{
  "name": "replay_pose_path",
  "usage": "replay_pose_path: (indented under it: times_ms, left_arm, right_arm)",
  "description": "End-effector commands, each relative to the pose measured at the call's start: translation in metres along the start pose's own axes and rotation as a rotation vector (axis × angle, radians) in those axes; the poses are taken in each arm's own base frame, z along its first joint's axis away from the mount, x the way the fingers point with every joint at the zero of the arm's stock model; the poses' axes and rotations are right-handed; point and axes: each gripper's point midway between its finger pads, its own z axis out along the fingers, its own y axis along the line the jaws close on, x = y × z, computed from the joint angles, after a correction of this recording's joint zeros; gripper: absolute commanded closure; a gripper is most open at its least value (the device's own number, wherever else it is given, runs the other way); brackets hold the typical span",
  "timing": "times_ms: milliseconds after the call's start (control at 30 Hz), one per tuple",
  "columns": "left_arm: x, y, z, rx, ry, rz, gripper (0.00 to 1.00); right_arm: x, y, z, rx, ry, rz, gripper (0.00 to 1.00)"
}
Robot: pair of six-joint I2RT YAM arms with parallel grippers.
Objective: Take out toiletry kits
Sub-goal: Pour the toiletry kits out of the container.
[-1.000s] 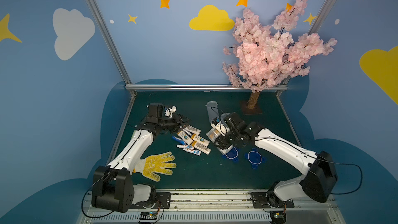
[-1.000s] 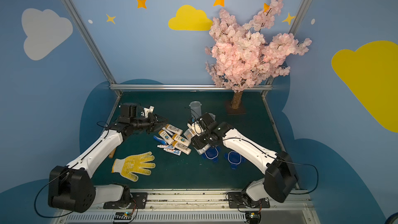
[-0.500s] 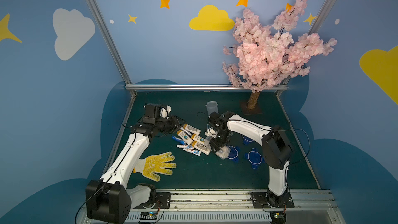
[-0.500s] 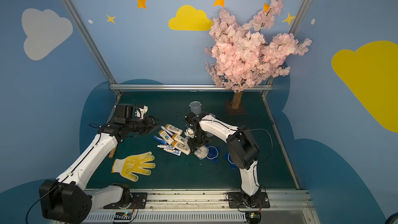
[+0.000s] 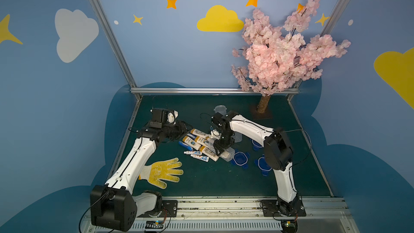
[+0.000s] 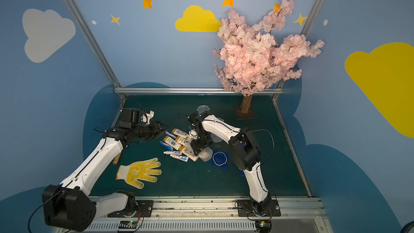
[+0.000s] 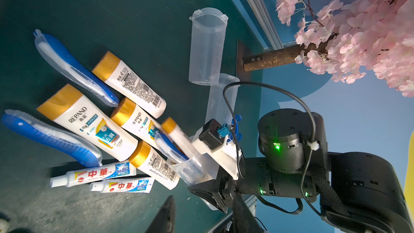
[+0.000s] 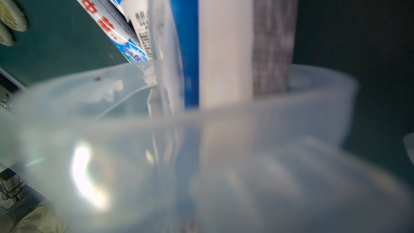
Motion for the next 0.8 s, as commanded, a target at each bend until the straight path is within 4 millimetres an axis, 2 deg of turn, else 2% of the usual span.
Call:
replay_pose_path:
  times_ms: [0, 100, 167, 367, 433, 500, 633, 767]
  left_arm:
    - [-0.002, -0.002, 0.001, -0.003, 0.0, 0.018, 0.58]
    - [-0.003, -0.003, 0.003, 0.002, 0.001, 0.011, 0.58]
    - [-0.002, -0.004, 0.004, 0.005, 0.003, 0.012, 0.58]
    - [-0.003, -0.002, 0.002, -0.022, 0.0, 0.03, 0.58]
    - [-0.004, -0.002, 0.002, -0.023, -0.003, 0.031, 0.58]
    - [-0.004, -0.002, 0.005, -0.021, 0.001, 0.025, 0.57]
    - [-0.003, -0.004, 0.007, -0.007, 0.005, 0.018, 0.58]
    - [-0.002, -0.002, 0.007, -0.024, 0.005, 0.029, 0.57]
  right_arm:
    - [0.006, 0.007, -0.015, -0.027, -0.005, -0.006, 0.82]
    - [-0.006, 0.018, -0.022, -0.051, -0.041, -0.021, 0.82]
    - [-0.005, 0.023, -0.023, -0.063, -0.049, -0.028, 0.82]
    - [0.029, 0.019, -0.011, -0.069, -0.024, 0.003, 0.82]
    - [0.032, 0.019, -0.009, -0.086, -0.025, 0.015, 0.8]
    - [0.025, 0.017, -0.01, -0.08, -0.033, 0.021, 0.8]
    - [0.005, 0.032, -0.024, -0.121, -0.086, -0.008, 0.81]
    - [0.015, 0.031, -0.023, -0.118, -0.078, -0.013, 0.81]
